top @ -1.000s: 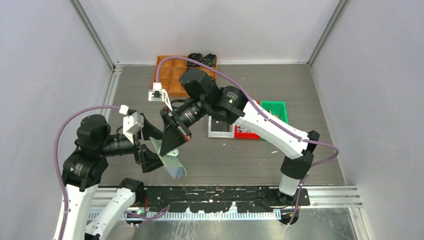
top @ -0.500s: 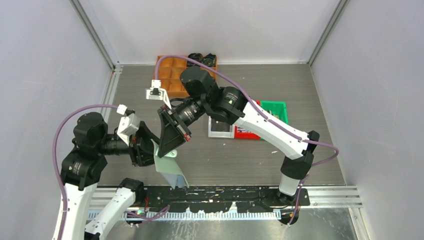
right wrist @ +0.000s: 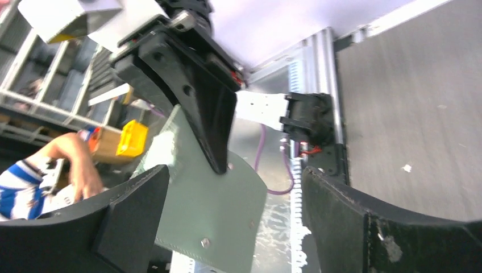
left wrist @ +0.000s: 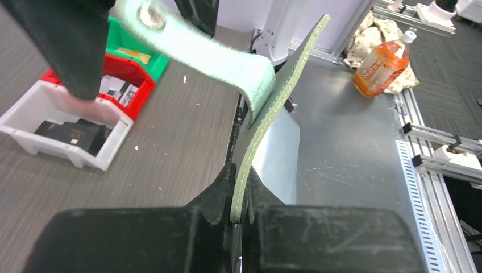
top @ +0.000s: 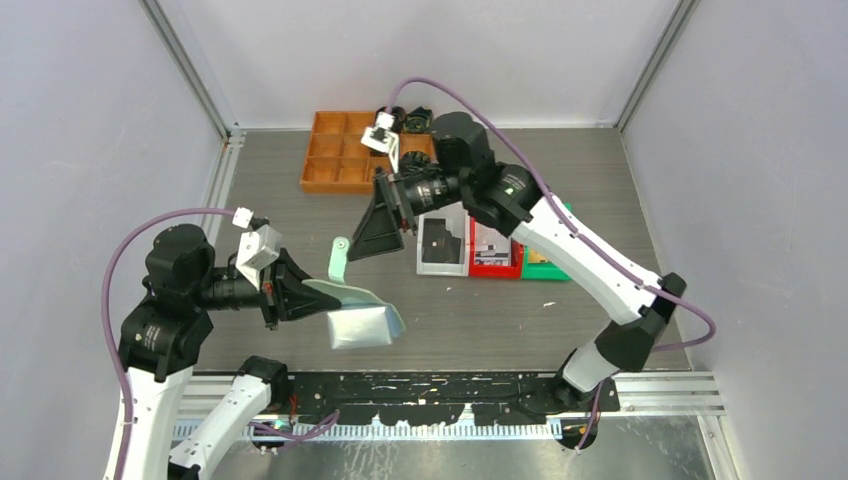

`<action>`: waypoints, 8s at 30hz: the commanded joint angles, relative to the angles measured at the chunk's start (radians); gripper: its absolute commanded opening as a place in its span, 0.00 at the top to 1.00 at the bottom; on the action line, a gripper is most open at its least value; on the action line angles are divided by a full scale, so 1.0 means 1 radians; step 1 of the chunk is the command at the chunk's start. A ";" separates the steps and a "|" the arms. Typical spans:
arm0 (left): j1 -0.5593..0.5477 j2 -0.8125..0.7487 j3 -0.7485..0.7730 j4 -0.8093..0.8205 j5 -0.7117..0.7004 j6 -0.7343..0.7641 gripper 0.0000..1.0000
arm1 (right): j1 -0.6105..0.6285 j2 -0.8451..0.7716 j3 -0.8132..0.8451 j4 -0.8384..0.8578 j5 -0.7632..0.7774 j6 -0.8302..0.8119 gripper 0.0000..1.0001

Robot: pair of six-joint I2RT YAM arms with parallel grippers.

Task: Take the credit cards out of the card holder
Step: Open the card holder at the center of the board, then remove the credit card from the card holder.

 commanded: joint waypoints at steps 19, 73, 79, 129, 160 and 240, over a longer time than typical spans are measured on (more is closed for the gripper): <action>-0.003 0.126 0.030 0.431 0.021 -0.650 1.00 | -0.045 -0.658 -0.726 0.345 0.288 -0.215 0.01; -0.003 0.146 0.075 0.542 0.070 -0.843 1.00 | 0.014 -0.426 -0.685 1.051 0.284 0.163 0.79; -0.001 0.150 0.104 0.454 0.077 -0.714 0.57 | 0.010 -0.439 -0.661 0.951 0.317 0.207 0.99; -0.001 0.006 0.081 0.100 -0.069 -0.105 0.33 | 0.063 -0.357 -0.501 0.718 0.349 0.236 0.99; -0.001 -0.020 0.066 0.229 -0.302 -0.279 1.00 | 0.048 -0.364 -0.553 0.773 0.254 0.370 0.34; -0.001 0.071 0.171 0.070 -0.360 -0.140 0.09 | -0.038 -0.417 -0.774 0.944 0.540 0.596 0.95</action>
